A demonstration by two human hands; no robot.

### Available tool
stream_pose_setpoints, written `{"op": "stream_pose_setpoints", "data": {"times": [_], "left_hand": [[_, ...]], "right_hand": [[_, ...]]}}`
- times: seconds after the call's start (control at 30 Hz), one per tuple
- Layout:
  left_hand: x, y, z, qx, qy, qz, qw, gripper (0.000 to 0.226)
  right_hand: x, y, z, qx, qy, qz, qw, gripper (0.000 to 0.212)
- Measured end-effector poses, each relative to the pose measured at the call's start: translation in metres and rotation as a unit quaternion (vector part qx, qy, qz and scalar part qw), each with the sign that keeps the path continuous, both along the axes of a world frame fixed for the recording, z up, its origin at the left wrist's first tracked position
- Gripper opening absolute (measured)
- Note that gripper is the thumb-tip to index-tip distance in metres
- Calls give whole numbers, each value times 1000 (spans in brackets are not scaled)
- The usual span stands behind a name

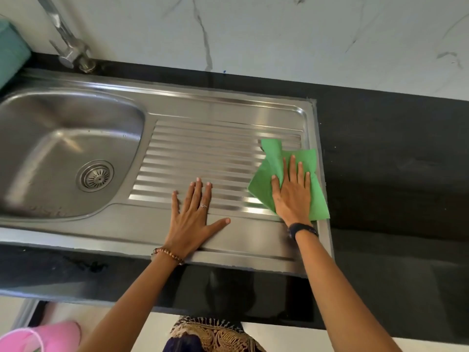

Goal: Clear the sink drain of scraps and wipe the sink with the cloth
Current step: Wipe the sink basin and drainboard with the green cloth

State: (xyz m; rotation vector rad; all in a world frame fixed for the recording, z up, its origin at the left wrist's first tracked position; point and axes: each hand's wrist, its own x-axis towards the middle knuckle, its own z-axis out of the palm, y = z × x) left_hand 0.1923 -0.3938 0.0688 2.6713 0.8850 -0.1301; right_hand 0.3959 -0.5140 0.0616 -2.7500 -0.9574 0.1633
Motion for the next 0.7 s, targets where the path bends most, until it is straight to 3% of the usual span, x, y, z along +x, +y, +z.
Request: {"op": "stream_pose_setpoints", "data": {"times": [0.13,0.27,0.4,0.53,0.7], "left_hand": [[-14,16,5,-84,-69,-2,994,99],[-51,46,9,-45,-57,36,997,95],[-92,77,9,-18,-13,81,996,105],[-111,88,6,-21,23,125,992,116],[-110,86,4,-5,30,127,991,118]], "right_hand": [[-10,-10,0,0,-10,-5,1000,56],[-12,19,1,2,-4,-126,992,57],[-34,62,2,-21,4,-219,976,62],[-70,107,1,-20,-1,-203,979,64],[-141,193,-4,-20,-8,-72,997,64]]}}
